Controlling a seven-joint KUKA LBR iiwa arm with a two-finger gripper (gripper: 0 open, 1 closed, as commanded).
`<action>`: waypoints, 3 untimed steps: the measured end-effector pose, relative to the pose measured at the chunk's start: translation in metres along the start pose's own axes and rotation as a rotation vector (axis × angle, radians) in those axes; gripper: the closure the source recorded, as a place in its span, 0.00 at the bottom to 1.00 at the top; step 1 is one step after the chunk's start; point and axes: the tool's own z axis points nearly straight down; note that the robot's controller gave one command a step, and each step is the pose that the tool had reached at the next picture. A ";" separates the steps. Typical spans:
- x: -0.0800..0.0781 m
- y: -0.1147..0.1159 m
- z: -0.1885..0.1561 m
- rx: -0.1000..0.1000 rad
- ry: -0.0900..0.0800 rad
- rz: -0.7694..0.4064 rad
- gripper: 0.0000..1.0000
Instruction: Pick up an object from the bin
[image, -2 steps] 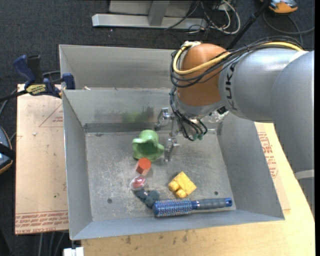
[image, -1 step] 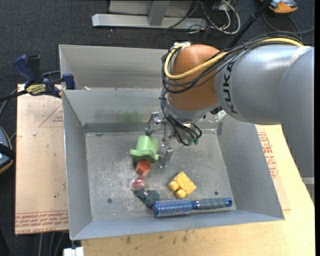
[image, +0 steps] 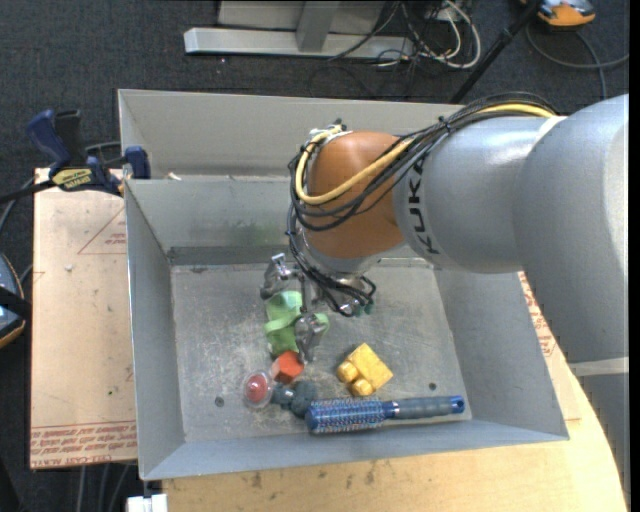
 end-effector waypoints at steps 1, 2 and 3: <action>0.024 0.001 -0.004 0.000 0.014 0.129 0.00; 0.052 0.007 0.030 -0.002 0.006 -0.215 0.00; 0.052 0.007 0.028 -0.002 0.007 -0.215 1.00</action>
Offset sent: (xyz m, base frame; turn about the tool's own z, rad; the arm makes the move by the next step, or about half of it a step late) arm -0.0247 -0.0085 0.0010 0.1294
